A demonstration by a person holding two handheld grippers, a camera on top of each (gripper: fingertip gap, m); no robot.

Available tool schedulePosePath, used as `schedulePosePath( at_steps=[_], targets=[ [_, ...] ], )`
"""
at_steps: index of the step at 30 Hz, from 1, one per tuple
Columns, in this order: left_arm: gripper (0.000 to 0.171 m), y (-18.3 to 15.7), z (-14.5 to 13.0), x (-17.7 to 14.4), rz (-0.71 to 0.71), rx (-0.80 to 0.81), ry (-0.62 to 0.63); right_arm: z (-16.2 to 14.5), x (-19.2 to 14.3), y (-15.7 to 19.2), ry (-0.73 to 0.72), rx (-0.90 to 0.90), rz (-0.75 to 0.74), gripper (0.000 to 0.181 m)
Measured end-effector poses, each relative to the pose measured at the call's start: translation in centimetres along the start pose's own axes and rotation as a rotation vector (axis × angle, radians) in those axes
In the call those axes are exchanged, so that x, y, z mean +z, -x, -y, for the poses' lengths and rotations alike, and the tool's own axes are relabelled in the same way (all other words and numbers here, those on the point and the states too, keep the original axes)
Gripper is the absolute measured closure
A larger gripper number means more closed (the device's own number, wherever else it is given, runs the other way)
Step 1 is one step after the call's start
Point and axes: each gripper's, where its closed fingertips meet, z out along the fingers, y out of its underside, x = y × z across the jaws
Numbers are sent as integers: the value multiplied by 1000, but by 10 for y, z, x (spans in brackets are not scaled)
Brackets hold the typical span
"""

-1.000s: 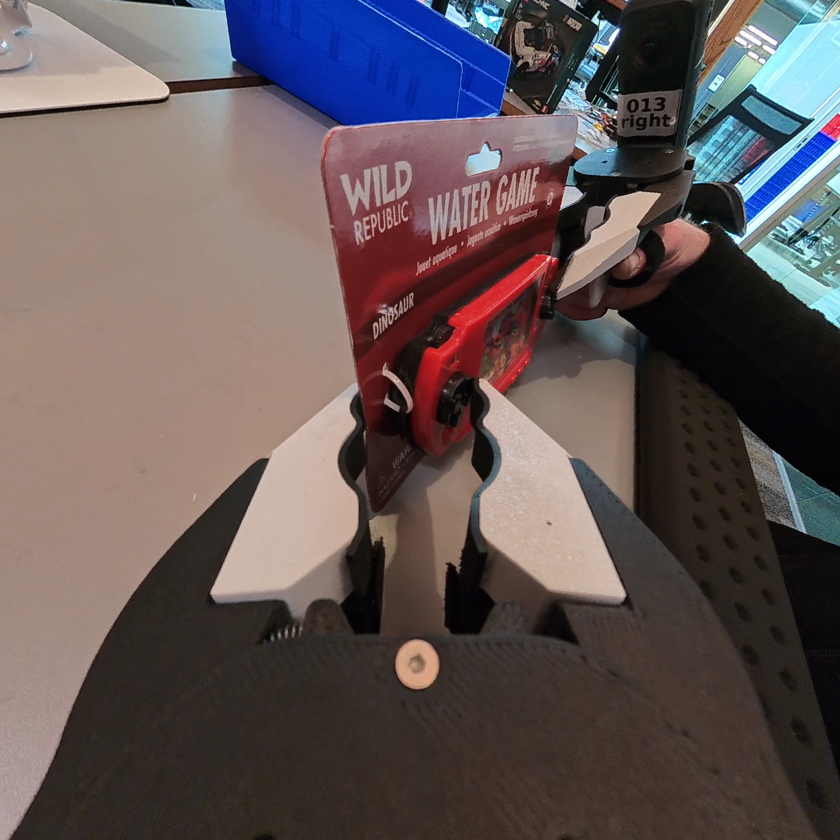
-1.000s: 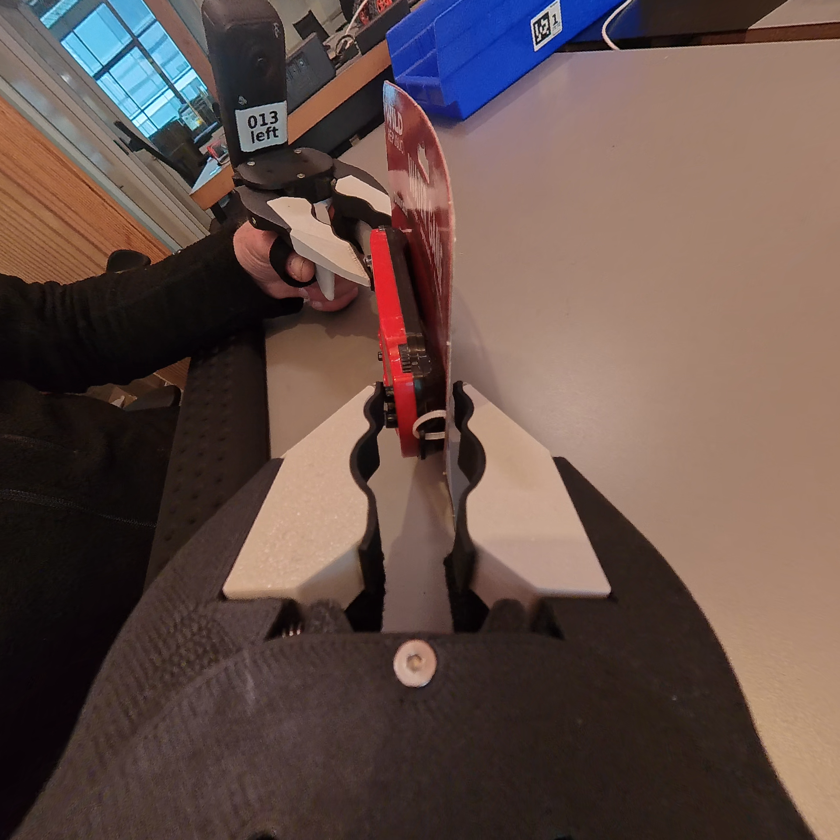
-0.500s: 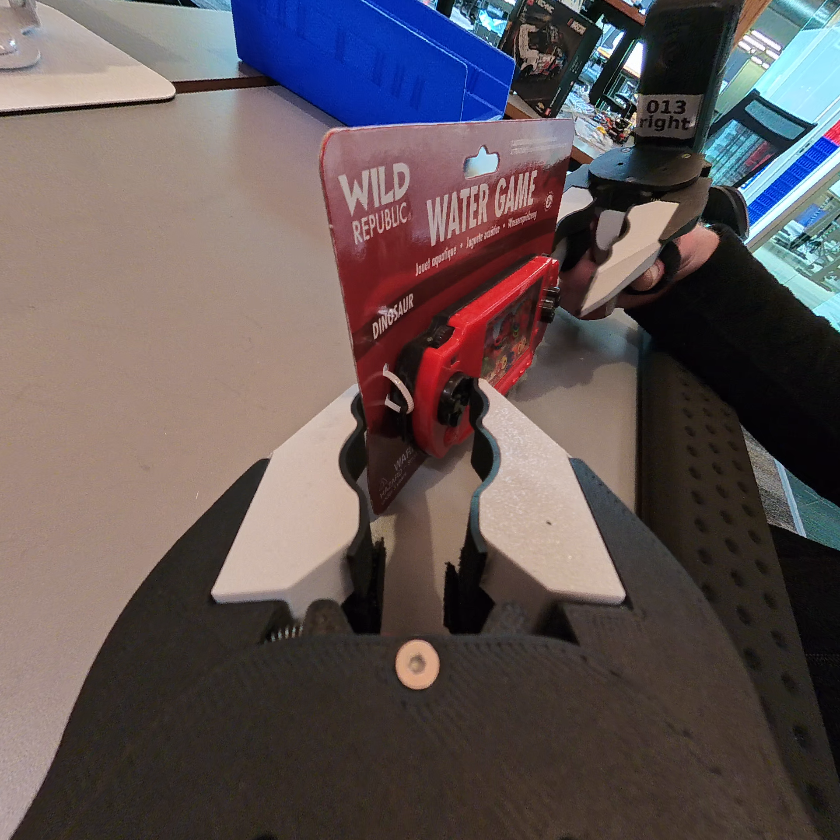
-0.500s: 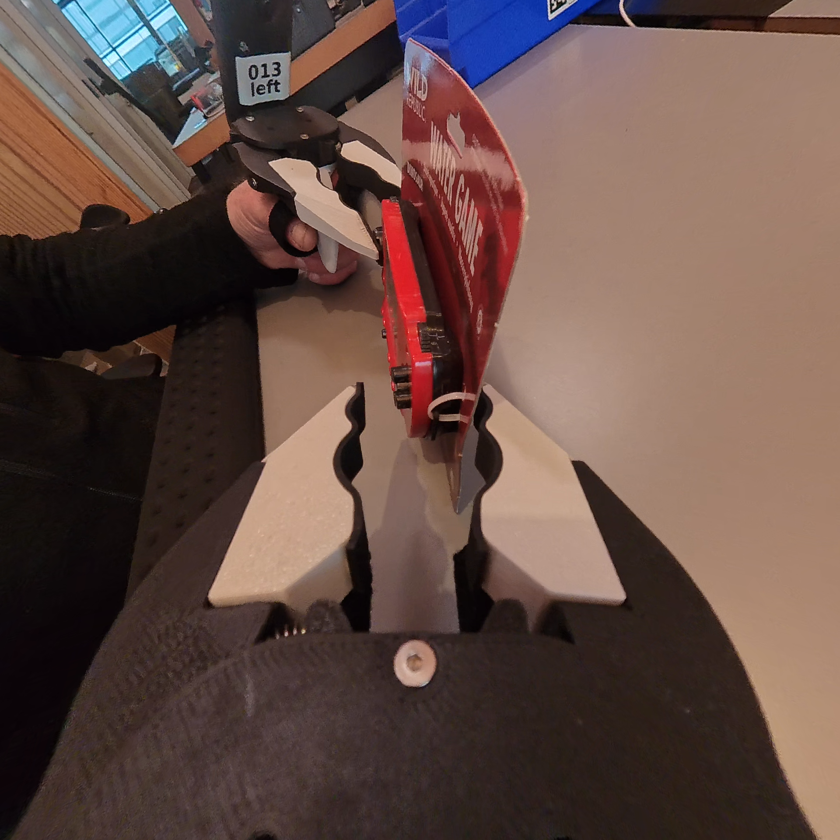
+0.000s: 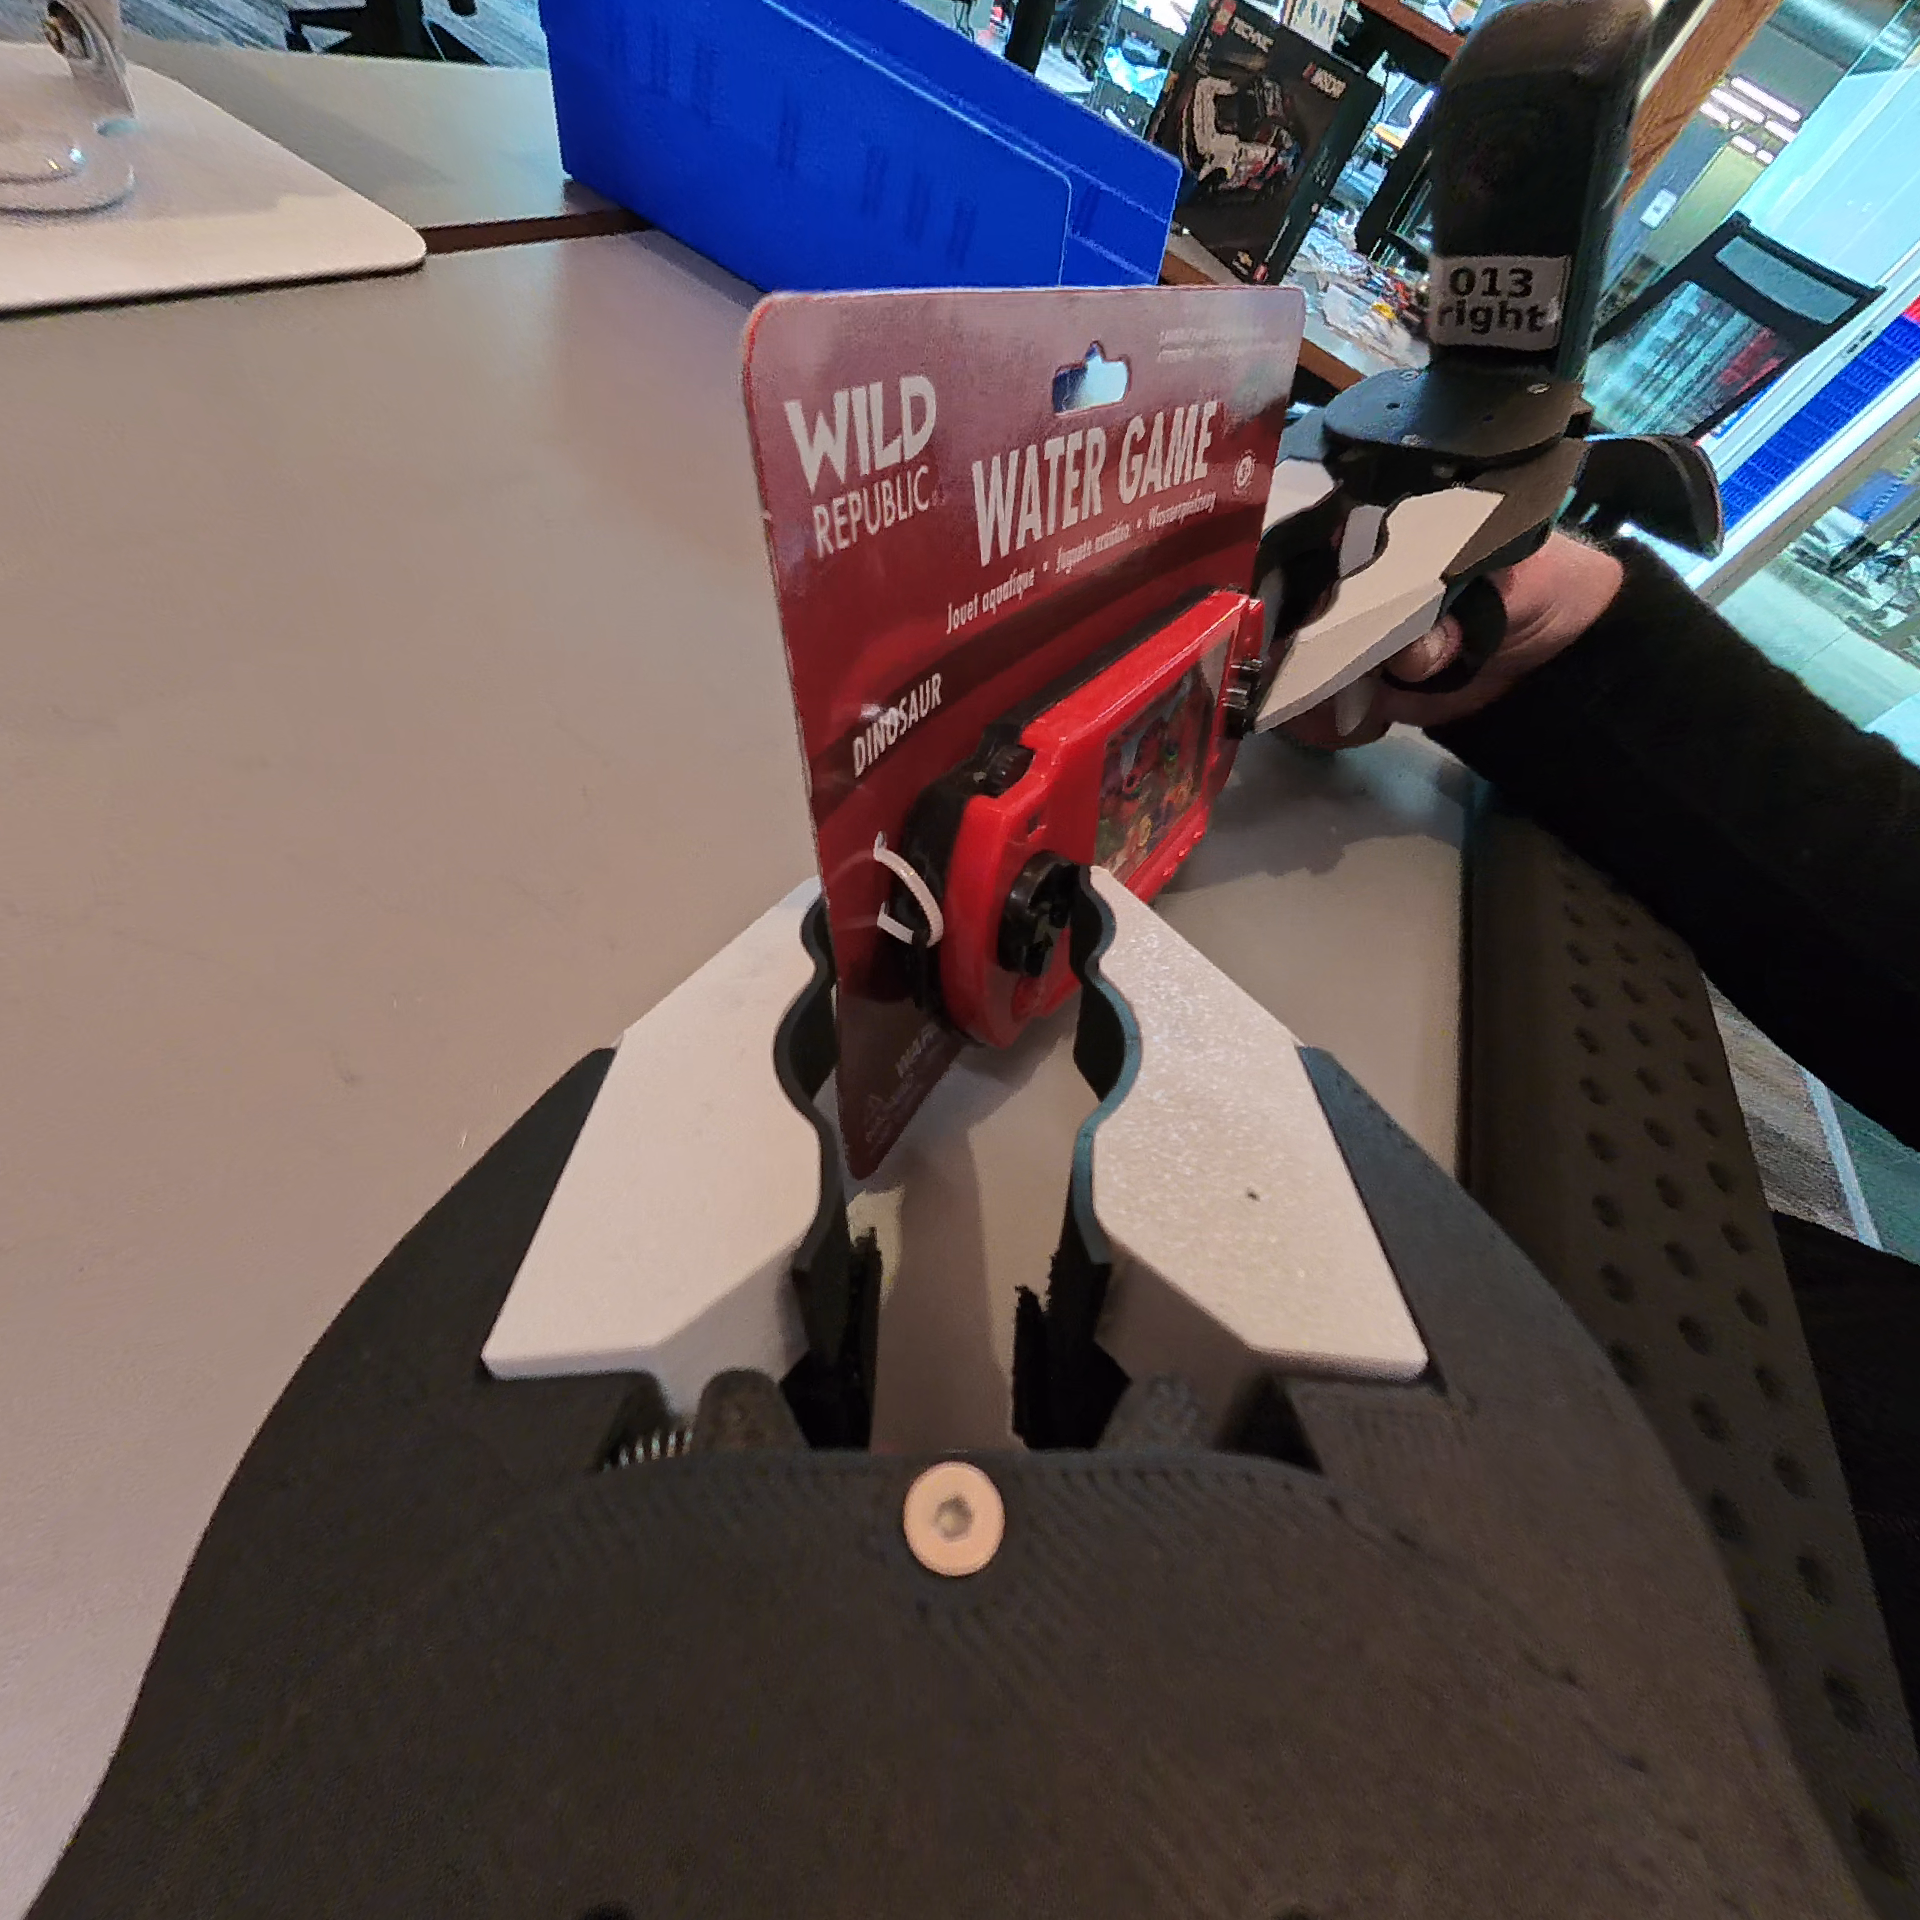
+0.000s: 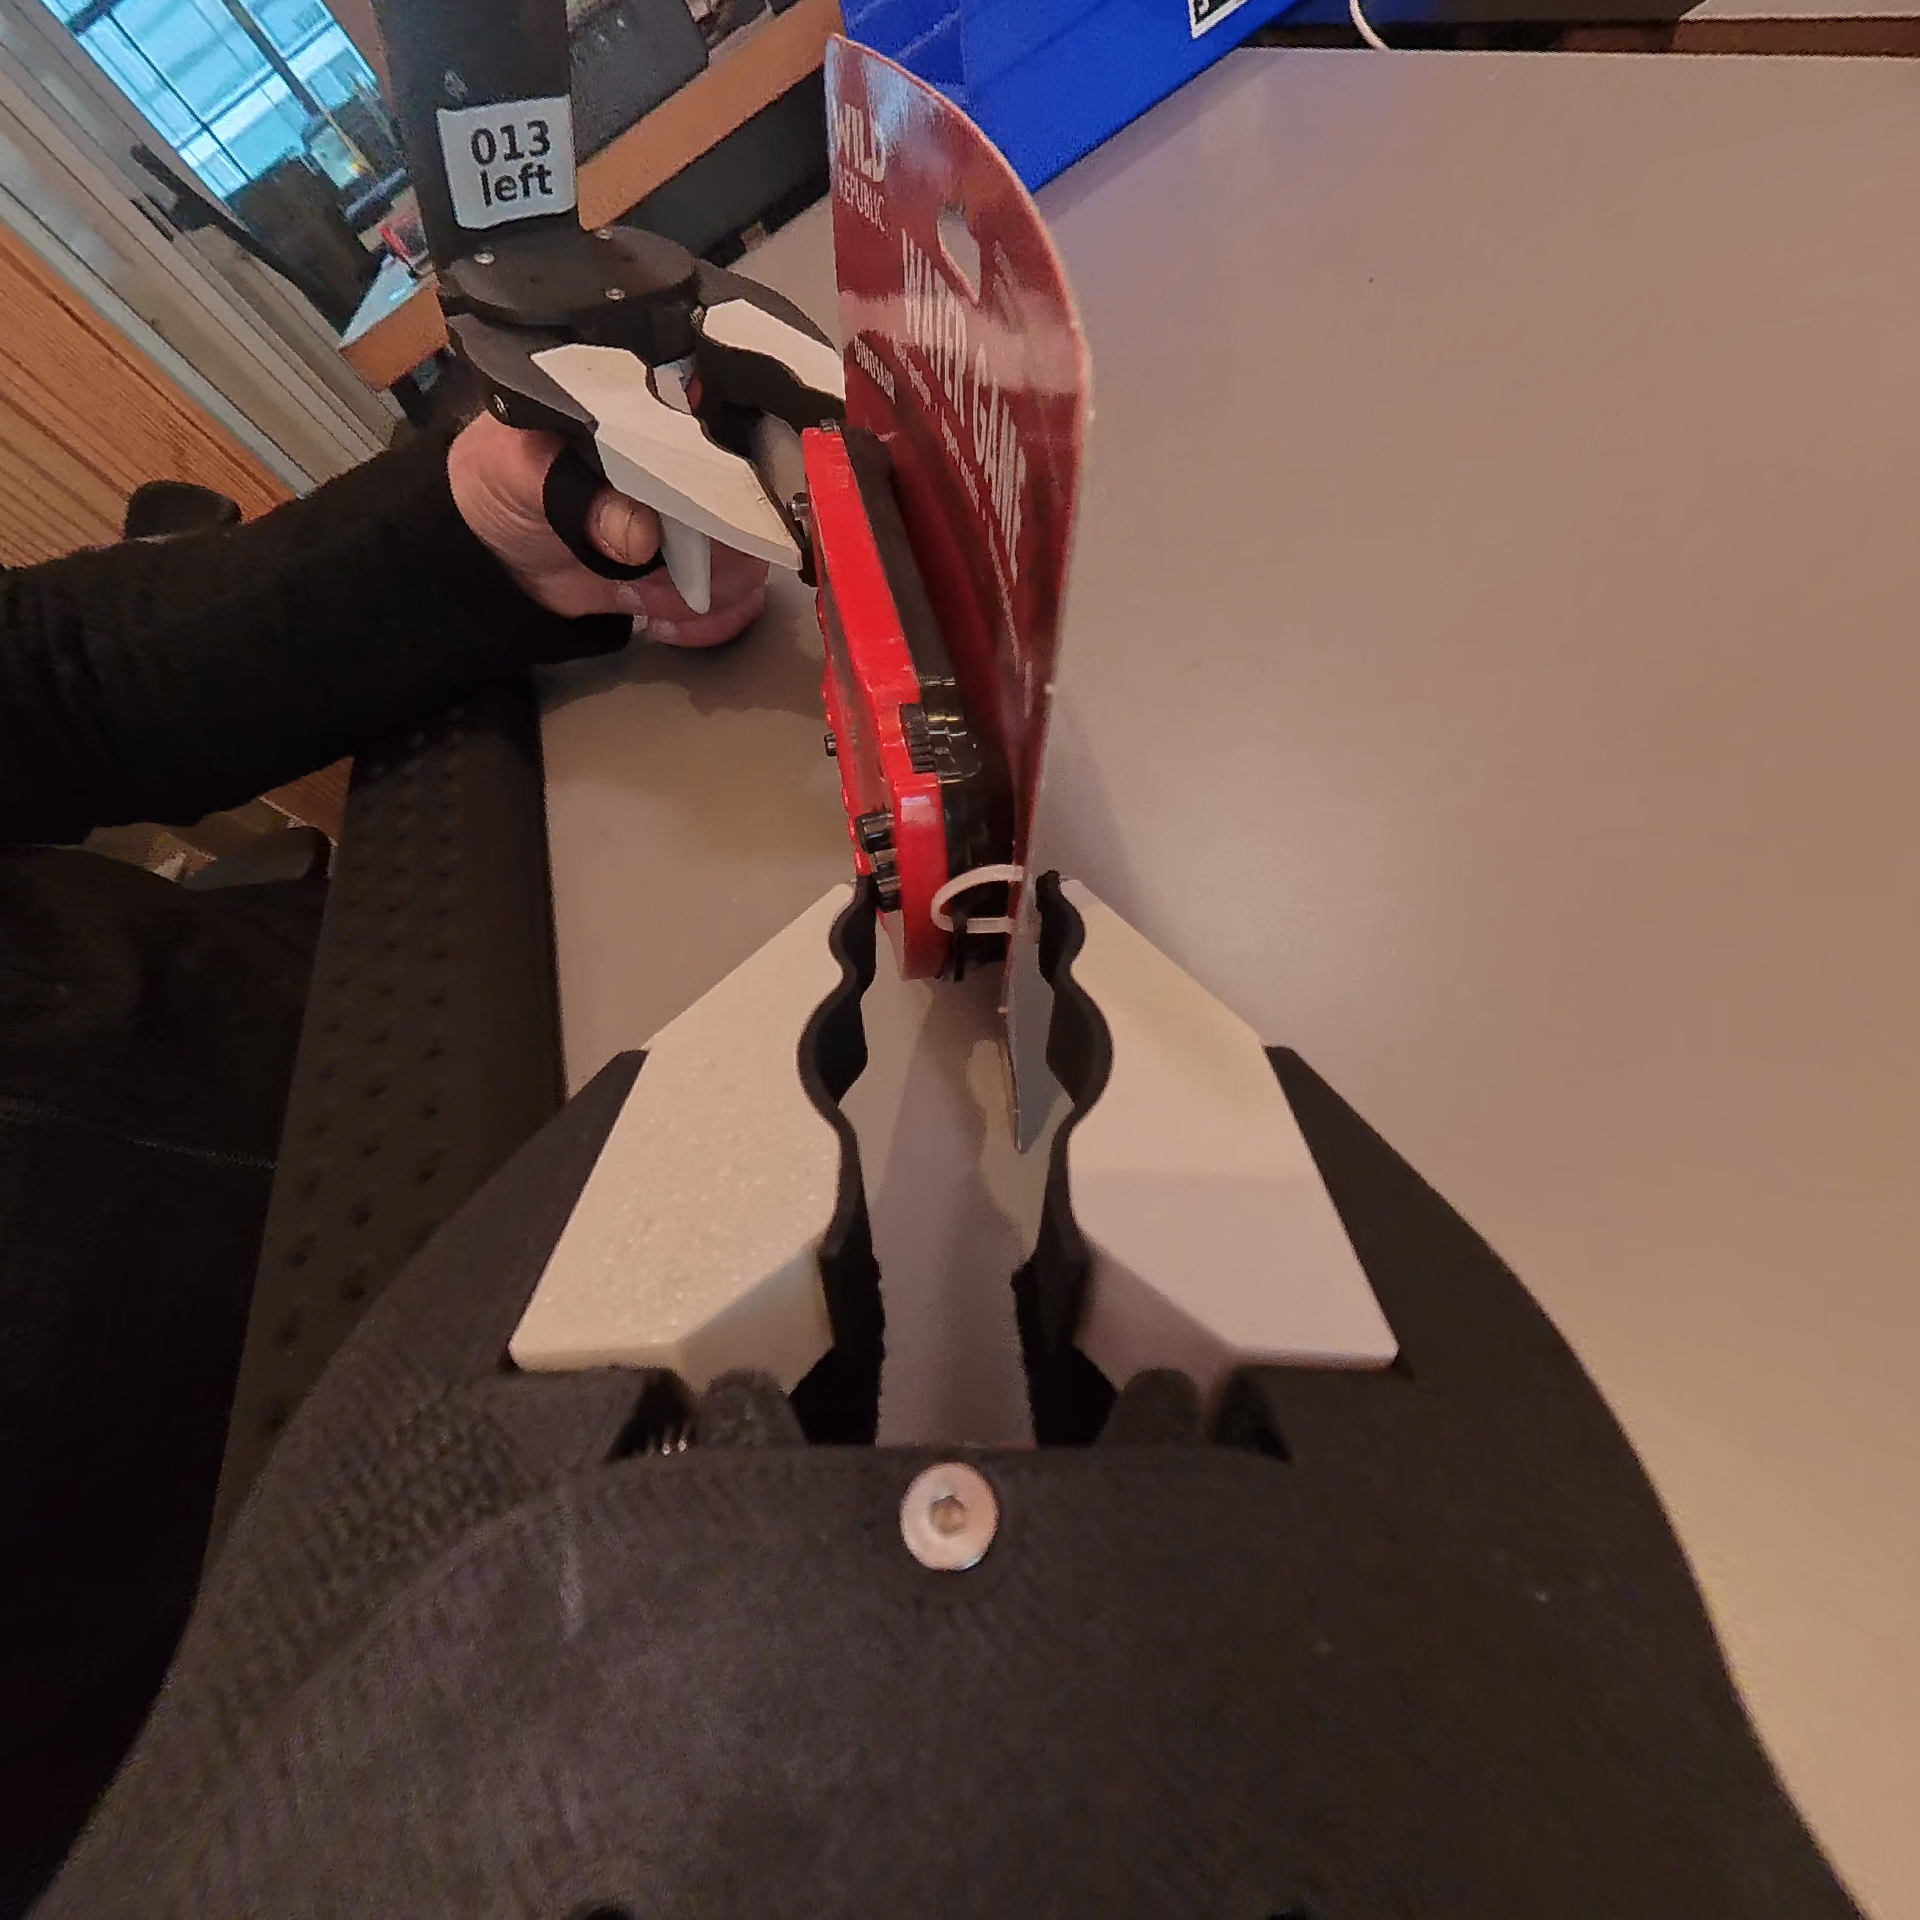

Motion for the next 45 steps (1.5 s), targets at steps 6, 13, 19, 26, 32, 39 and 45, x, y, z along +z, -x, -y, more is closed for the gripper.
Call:
schedulePosePath(
  at_steps=[6,13,19,26,32,39,45],
  targets=[
    [131,0,2,-1,9,7,-7,1,0,1,-4,12,16,155],
    [130,-3,4,-1,3,11,-12,2,-1,-1,-22,22,10,148],
    [131,-3,3,0,4,10,-9,2,-1,0,-22,24,19,148],
    [131,-3,3,0,4,8,-8,1,-1,0,-18,21,18,149],
    [131,-3,2,0,7,8,-8,0,-1,1,-10,28,25,153],
    [131,-3,3,-1,6,7,-10,1,0,2,-20,30,26,149],
    [131,-3,2,-1,6,9,-8,1,-1,3,-20,31,34,149]
  ],
)
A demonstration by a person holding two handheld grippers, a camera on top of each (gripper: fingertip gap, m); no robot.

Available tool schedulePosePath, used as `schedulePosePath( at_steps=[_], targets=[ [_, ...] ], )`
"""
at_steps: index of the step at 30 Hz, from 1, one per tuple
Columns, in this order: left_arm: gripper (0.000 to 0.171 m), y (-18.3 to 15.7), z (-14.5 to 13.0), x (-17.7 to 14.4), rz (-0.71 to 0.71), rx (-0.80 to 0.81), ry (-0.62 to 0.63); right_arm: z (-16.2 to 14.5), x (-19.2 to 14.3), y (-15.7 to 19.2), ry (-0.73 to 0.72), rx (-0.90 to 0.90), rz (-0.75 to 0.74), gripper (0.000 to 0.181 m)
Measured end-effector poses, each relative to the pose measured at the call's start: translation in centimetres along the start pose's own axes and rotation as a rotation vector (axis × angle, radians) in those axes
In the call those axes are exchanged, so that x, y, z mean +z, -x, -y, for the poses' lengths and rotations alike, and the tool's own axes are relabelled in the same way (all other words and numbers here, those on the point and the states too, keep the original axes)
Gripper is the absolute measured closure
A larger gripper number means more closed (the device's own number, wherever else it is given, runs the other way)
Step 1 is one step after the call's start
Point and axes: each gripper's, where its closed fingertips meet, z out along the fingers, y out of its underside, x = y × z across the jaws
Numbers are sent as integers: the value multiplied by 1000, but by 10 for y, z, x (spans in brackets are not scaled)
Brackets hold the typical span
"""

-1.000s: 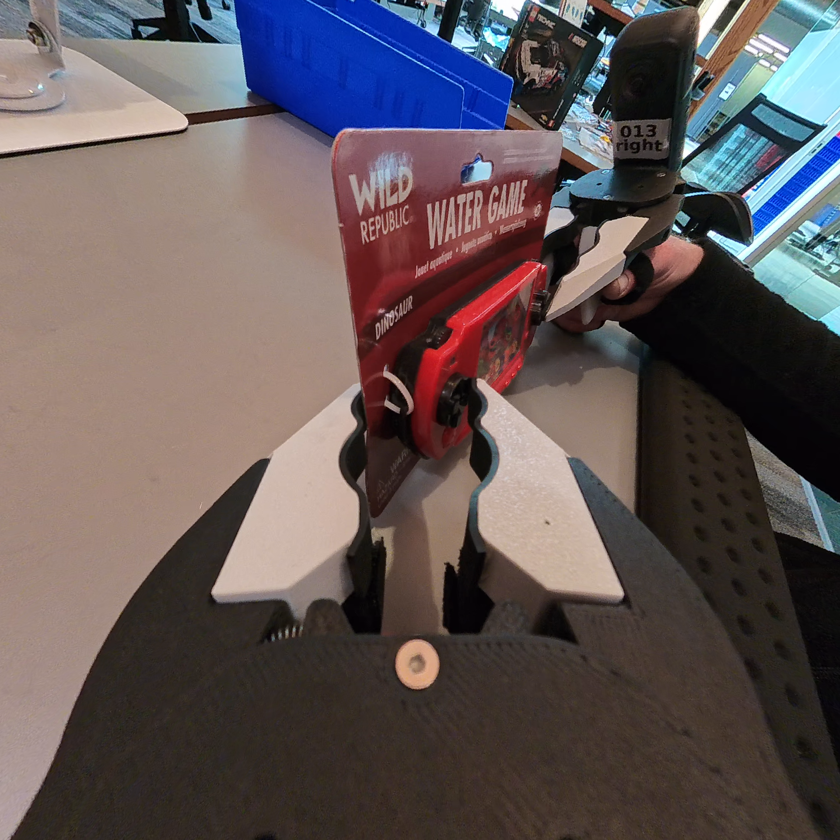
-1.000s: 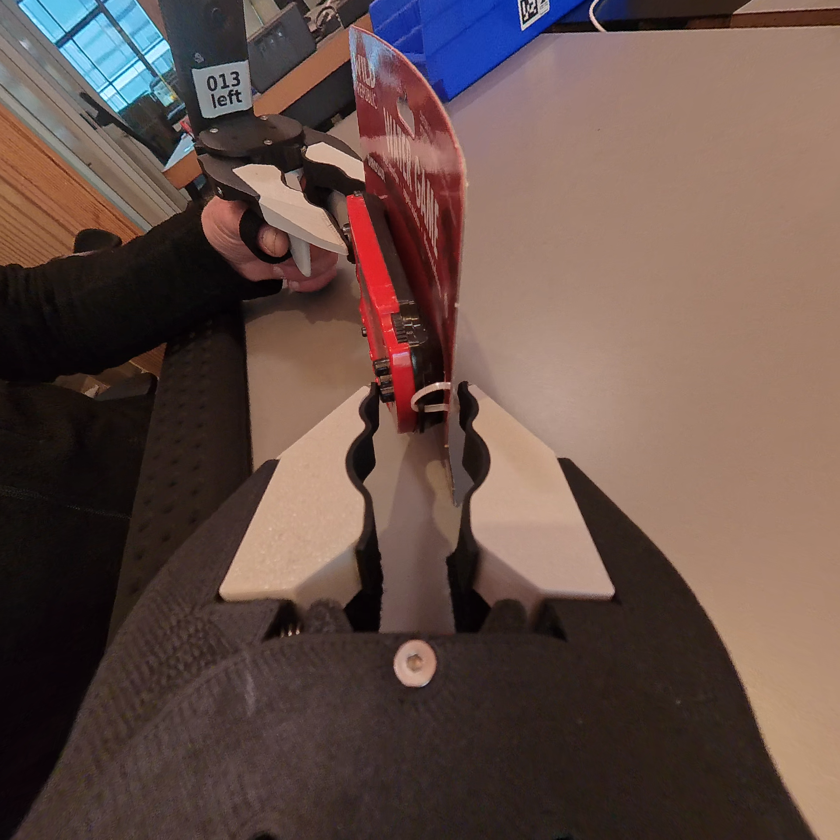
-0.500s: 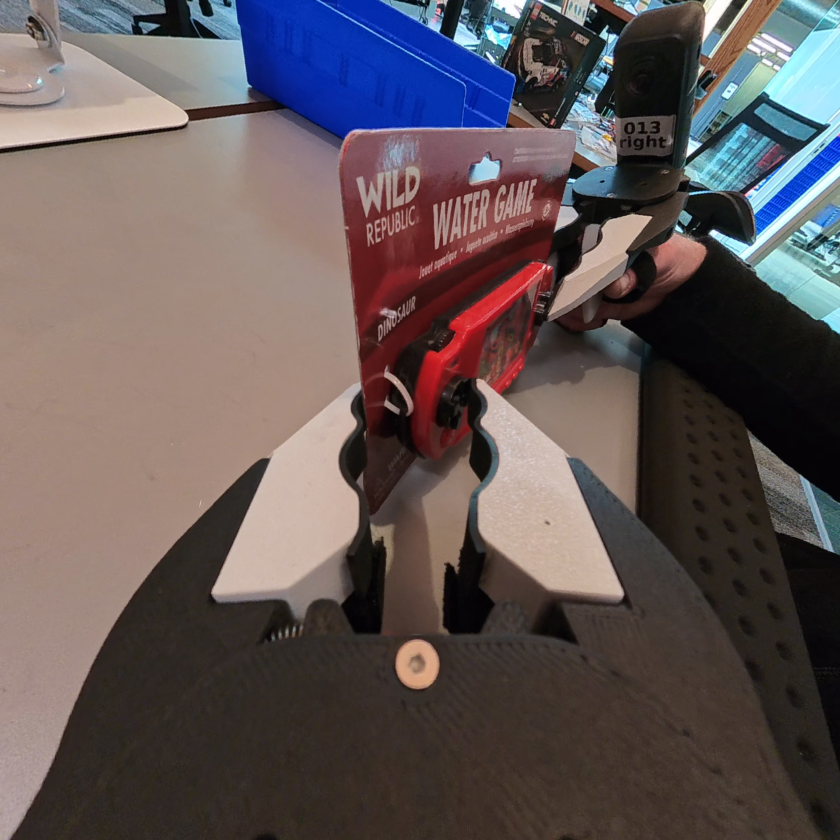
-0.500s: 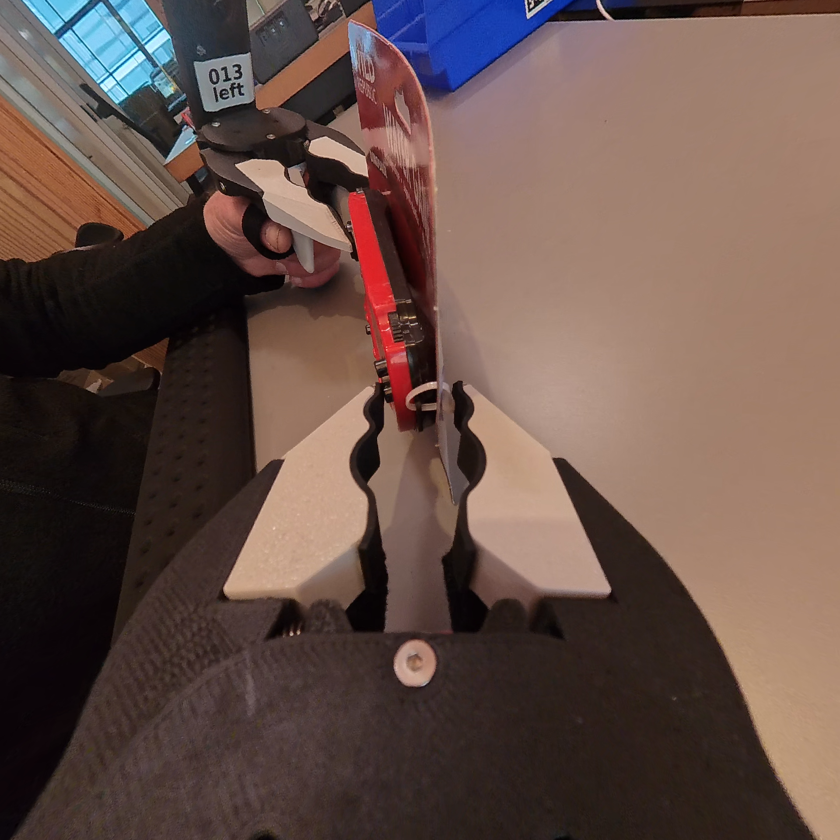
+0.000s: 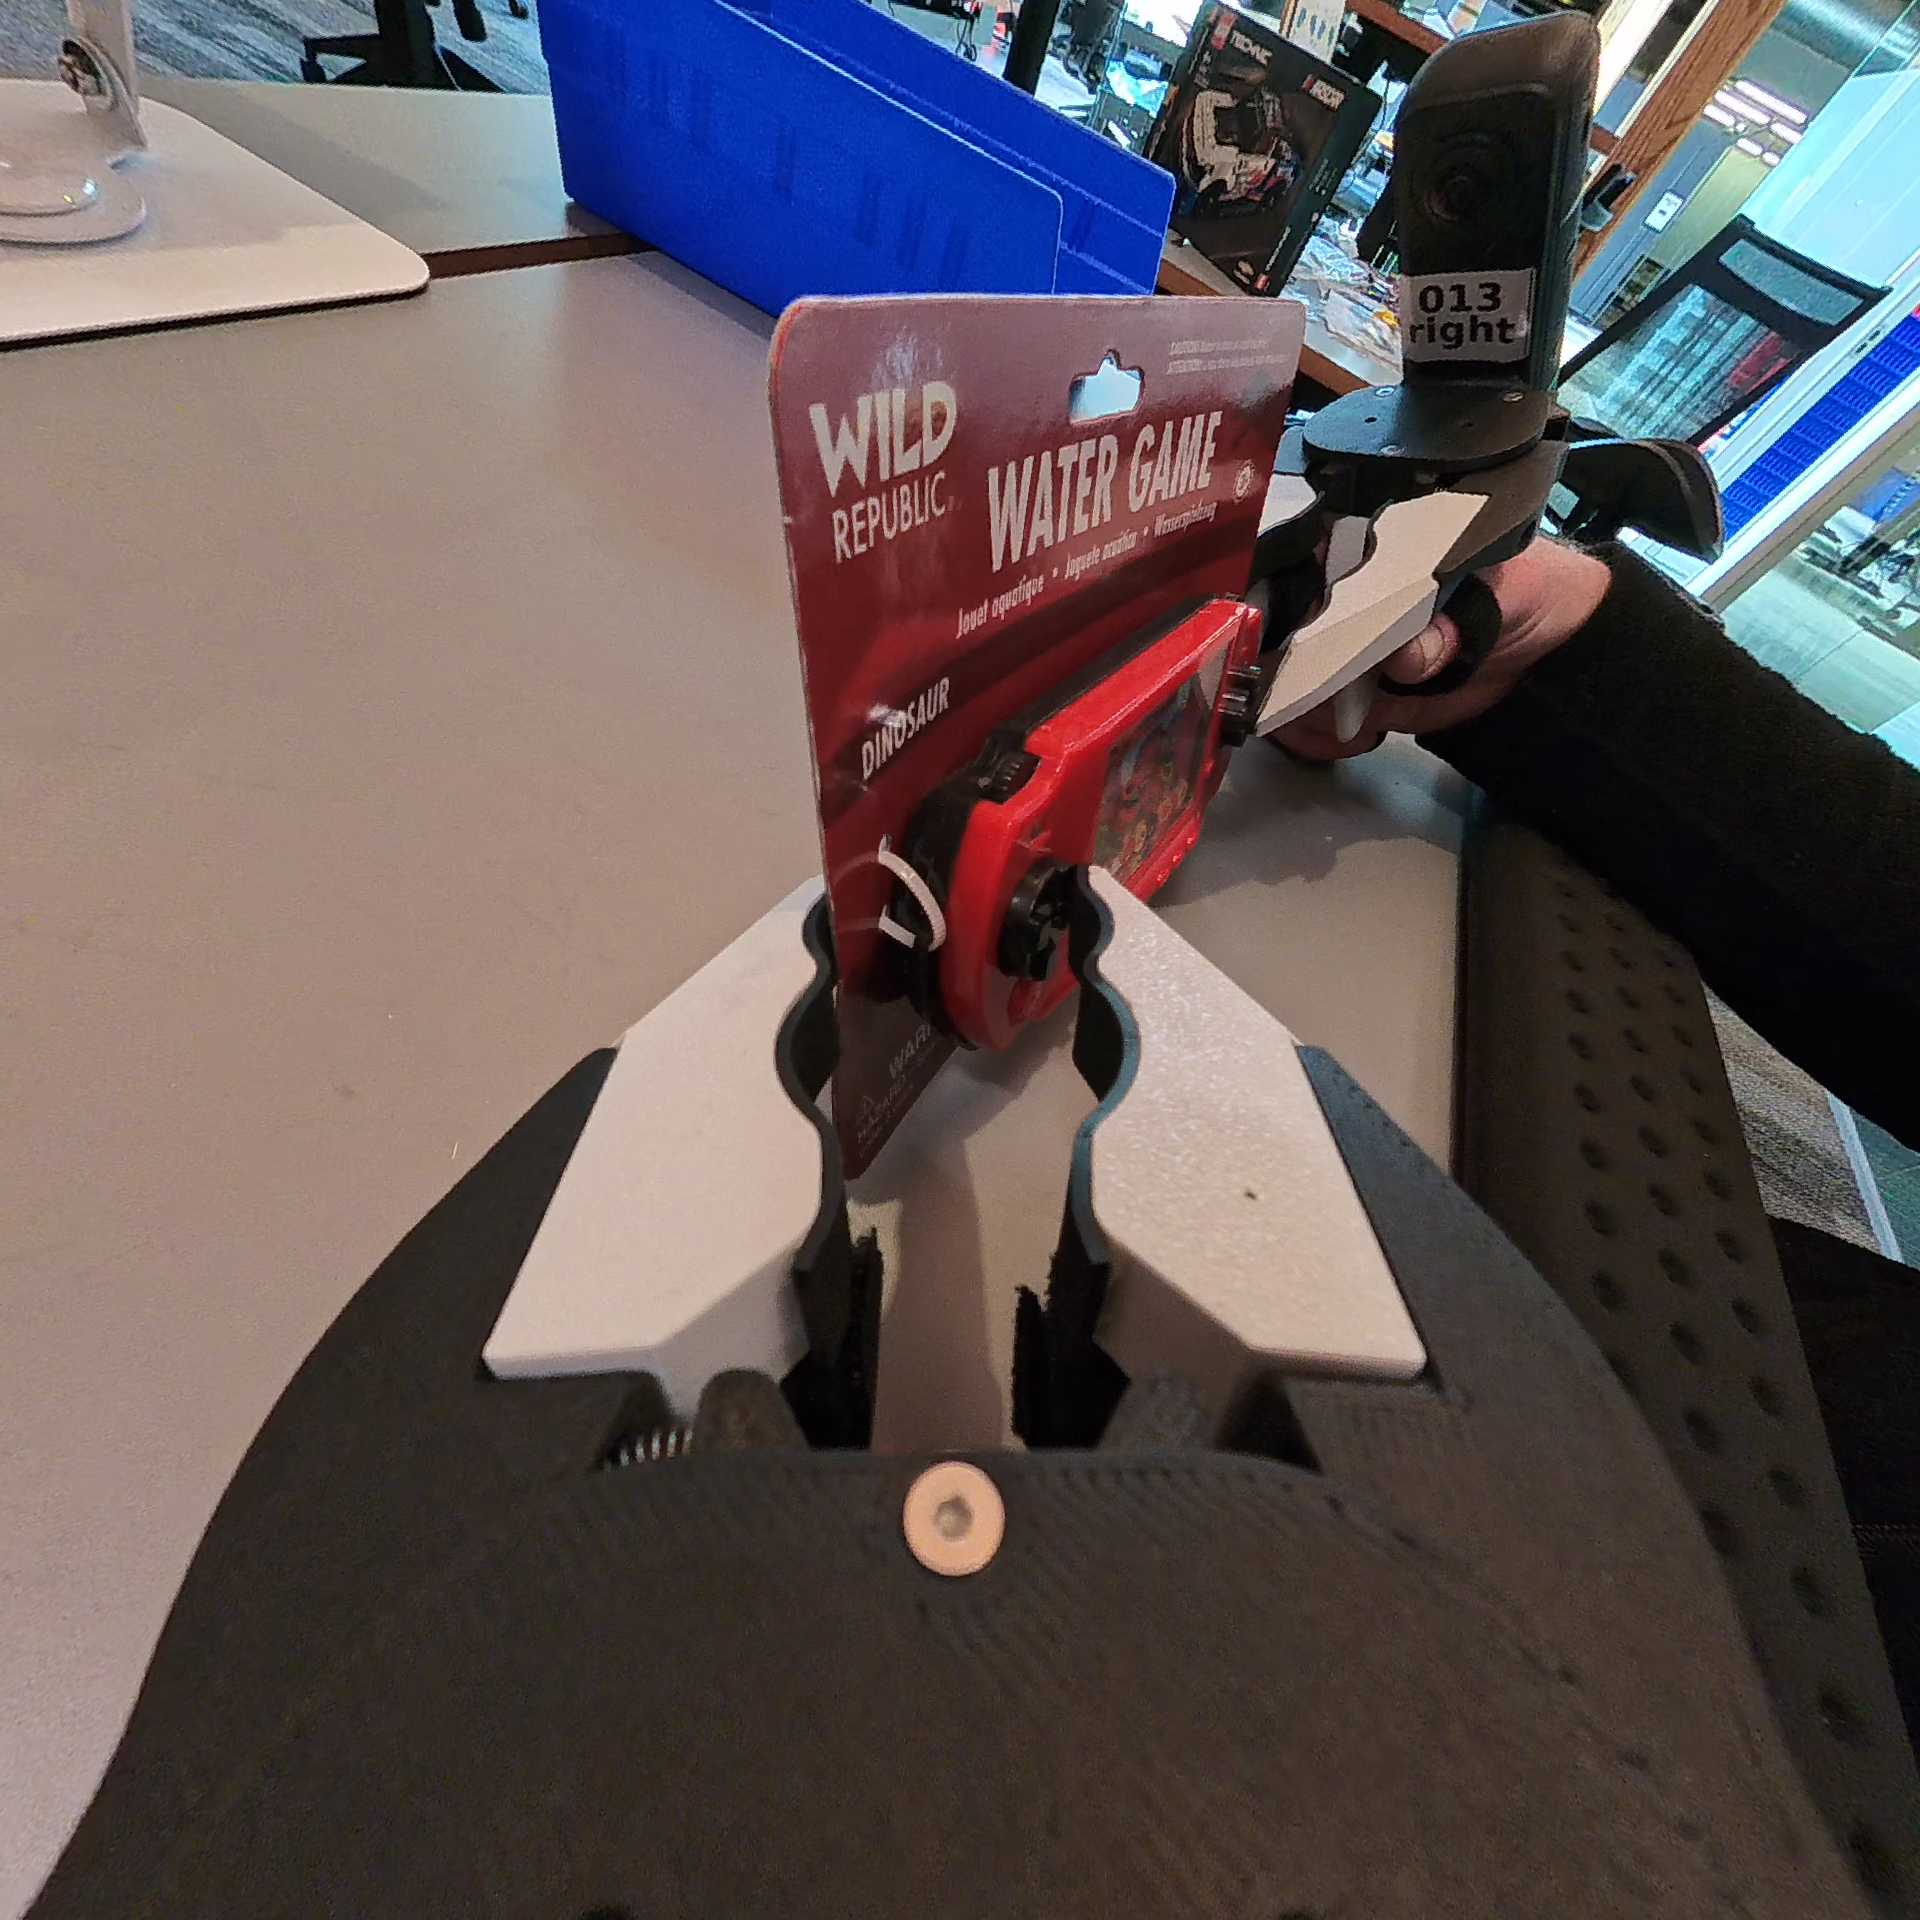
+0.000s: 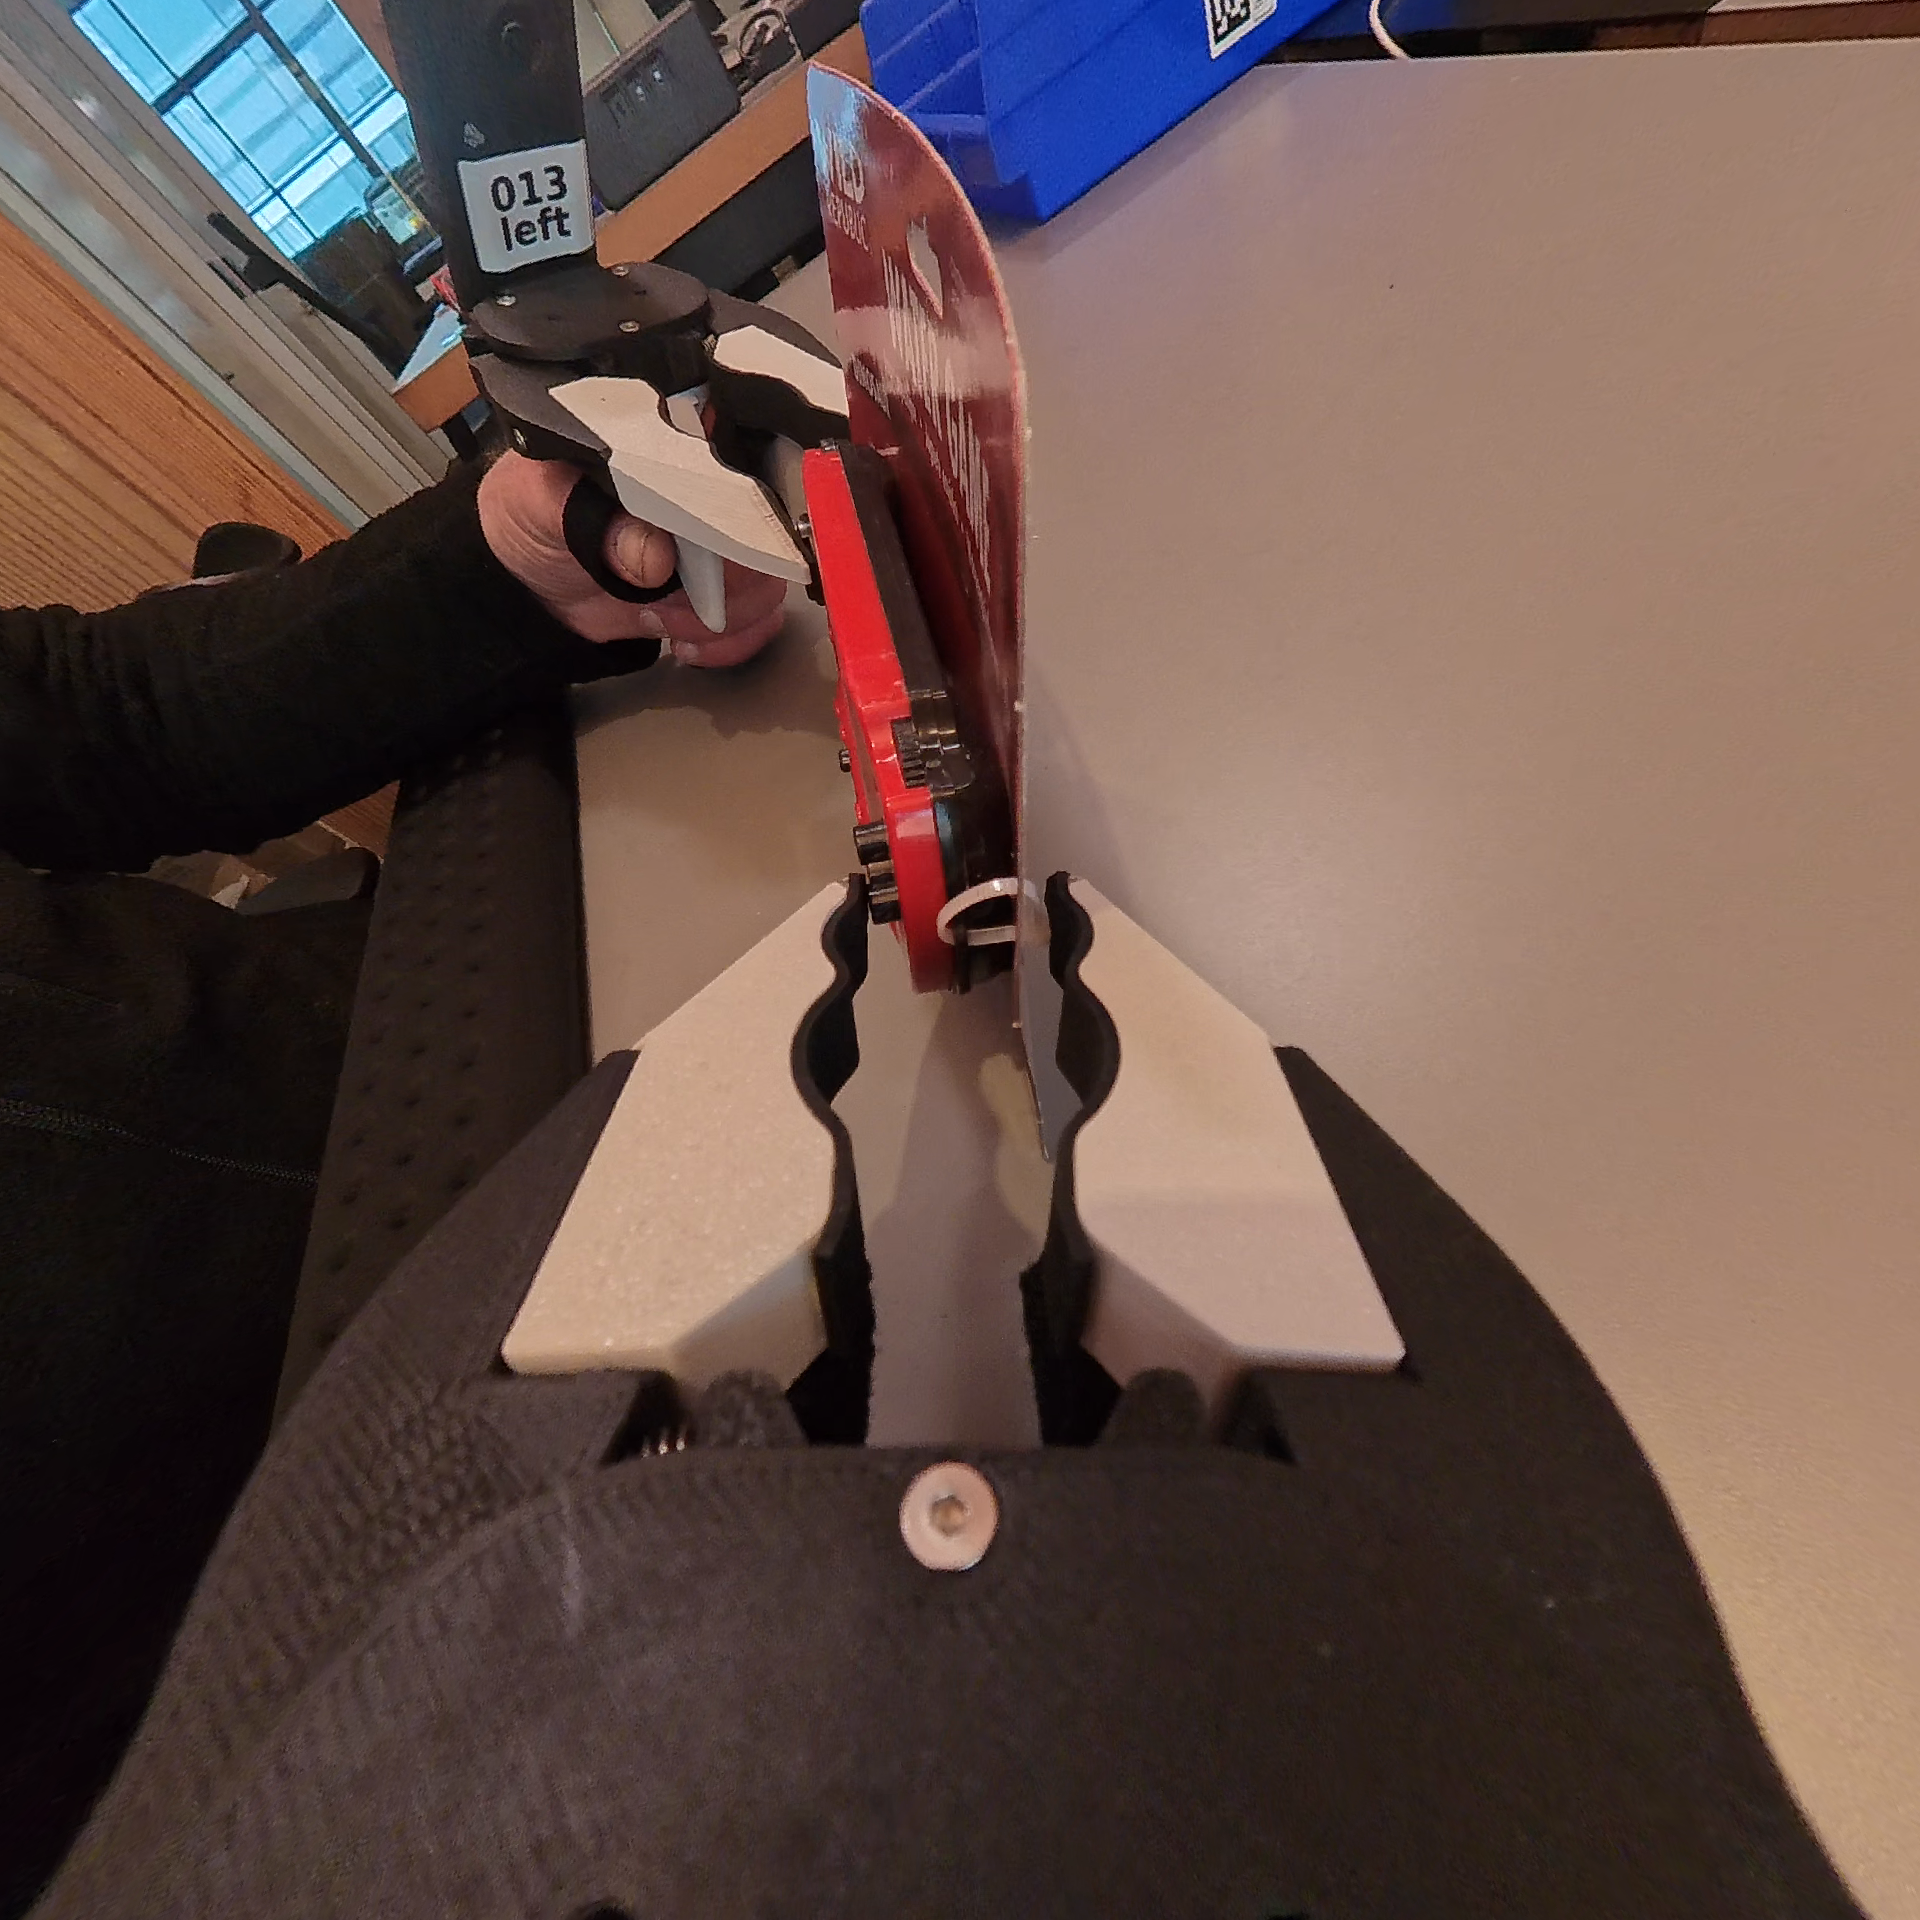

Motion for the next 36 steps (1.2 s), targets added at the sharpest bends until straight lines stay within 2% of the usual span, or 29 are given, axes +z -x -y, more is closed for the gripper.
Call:
schedulePosePath(
  at_steps=[14,29,36],
  targets=[
    [131,-1,0,0,4,2,-1,3,-2,0,-20,3,-4,147],
    [131,5,1,5,3,-78,-2,8,-4,-3,-36,15,-8,159],
    [131,5,2,4,6,-69,-8,7,-3,-4,-41,36,6,156]
  ],
)
